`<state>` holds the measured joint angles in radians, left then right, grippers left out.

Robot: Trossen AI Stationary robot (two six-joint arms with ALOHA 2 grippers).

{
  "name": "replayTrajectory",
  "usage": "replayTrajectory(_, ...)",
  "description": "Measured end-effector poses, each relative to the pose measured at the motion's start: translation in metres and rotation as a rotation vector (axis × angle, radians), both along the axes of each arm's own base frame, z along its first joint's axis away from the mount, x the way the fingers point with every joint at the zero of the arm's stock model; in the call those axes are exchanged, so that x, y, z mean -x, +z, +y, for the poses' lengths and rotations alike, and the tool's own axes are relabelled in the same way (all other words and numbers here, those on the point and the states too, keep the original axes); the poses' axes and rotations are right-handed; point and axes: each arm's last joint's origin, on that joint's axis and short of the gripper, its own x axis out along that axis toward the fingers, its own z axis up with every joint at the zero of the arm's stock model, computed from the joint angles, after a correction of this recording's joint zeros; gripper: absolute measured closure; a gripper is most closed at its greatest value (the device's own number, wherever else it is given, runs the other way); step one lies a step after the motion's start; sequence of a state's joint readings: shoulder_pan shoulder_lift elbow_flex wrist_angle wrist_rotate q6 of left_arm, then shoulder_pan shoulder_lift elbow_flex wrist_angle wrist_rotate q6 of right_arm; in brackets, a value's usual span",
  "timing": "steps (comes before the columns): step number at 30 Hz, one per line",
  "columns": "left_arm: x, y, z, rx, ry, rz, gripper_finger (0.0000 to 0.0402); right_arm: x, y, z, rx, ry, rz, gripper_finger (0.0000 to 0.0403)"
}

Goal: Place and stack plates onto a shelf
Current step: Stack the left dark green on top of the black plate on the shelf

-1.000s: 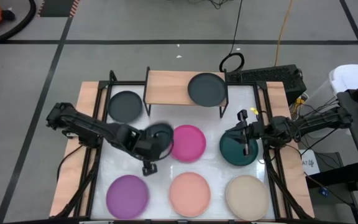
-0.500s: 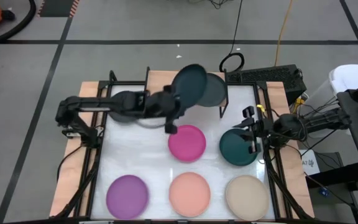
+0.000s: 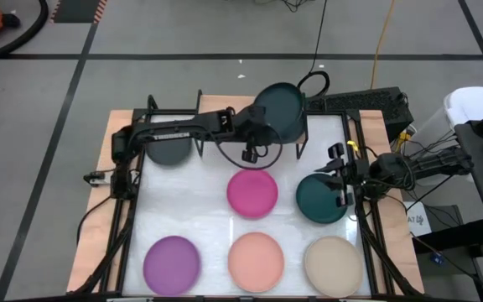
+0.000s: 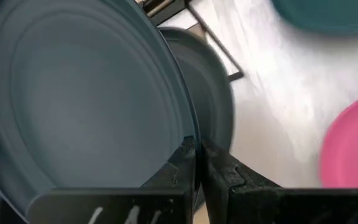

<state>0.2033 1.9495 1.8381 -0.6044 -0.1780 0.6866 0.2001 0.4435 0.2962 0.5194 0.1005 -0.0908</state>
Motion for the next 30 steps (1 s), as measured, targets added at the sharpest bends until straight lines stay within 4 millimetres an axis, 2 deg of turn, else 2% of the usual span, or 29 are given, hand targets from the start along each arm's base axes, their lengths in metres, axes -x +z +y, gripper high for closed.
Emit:
replayTrajectory(12,-0.0028,-0.0038,0.0046,0.061,-0.004,-0.025,0.0374,-0.0005,-0.0021,0.0001,0.004,0.0,0.022,0.0335)
replayTrajectory(23,-0.0034,-0.0033,0.0059,0.064,0.054,-0.045,0.0279,-0.0006,-0.0021,0.0001,0.003,0.0,0.023,0.0335)
replayTrajectory(30,0.0014,-0.0034,0.0055,0.081,0.094,-0.014,0.0257,-0.001,-0.0036,0.0002,0.007,-0.001,0.038,0.0335)
